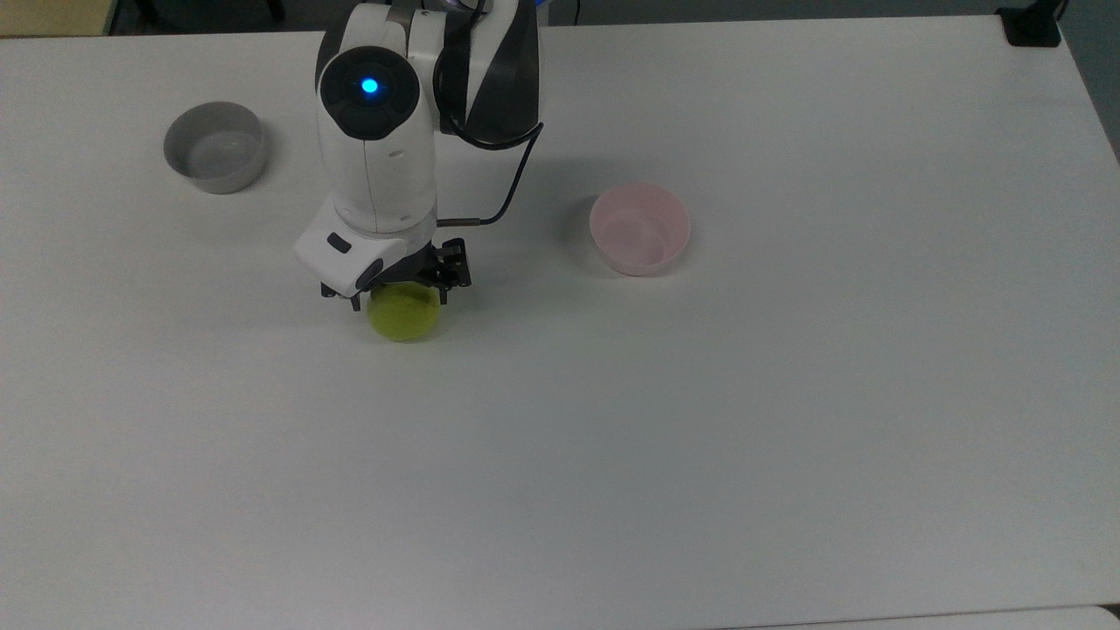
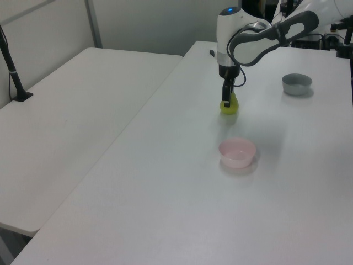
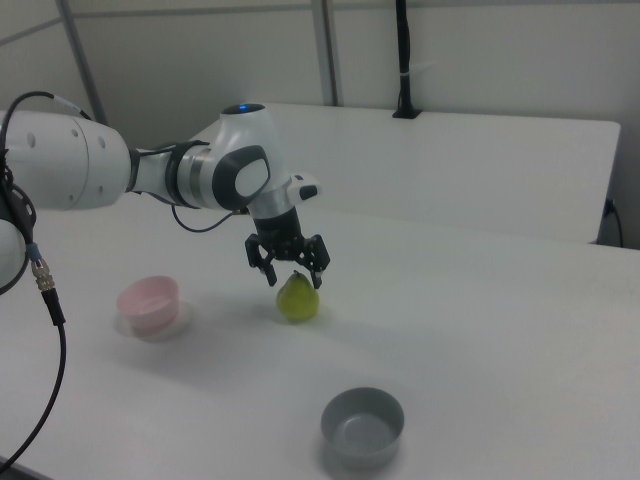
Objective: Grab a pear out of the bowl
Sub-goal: 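Open the gripper to release the pear and raise it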
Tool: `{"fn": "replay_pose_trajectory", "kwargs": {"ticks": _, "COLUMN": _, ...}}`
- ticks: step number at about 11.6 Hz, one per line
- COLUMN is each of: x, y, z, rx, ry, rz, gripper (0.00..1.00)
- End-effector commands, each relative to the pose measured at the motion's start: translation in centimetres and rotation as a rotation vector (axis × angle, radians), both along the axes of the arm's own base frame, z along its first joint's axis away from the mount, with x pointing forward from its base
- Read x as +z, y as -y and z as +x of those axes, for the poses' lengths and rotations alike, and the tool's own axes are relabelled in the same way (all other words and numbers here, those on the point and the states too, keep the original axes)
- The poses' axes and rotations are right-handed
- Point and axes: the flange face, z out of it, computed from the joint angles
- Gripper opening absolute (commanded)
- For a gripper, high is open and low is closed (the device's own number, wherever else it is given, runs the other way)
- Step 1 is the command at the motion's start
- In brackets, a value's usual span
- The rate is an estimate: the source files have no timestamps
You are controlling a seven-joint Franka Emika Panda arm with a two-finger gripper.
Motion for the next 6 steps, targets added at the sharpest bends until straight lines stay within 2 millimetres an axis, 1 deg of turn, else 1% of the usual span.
{"fn": "replay_pose_trajectory", "kwargs": {"ticks": 1, "x": 7.3, "y": -1.1, "z": -1.4, "rx": -0.01, "ry": 0.021, "rz": 0.027, "gripper": 1.0}}
{"fn": "replay_pose_trajectory", "kwargs": {"ticks": 3, "x": 11.6, "y": -3.7, "z": -2.2, "rx": -0.028, "ry": -0.005, "rz": 0.033, "gripper": 1.0}}
{"fn": "replay_pose_trajectory", "kwargs": {"ticks": 5, "x": 15.7, "y": -5.5, "z": -3.8, "rx": -0.093, "ry": 0.017, "rz": 0.034, "gripper": 1.0}}
{"fn": "replay_pose_trajectory", "kwargs": {"ticks": 6, "x": 17.7, "y": -5.5, "z": -5.0, "rx": -0.104, "ry": 0.01, "rz": 0.04, "gripper": 1.0}}
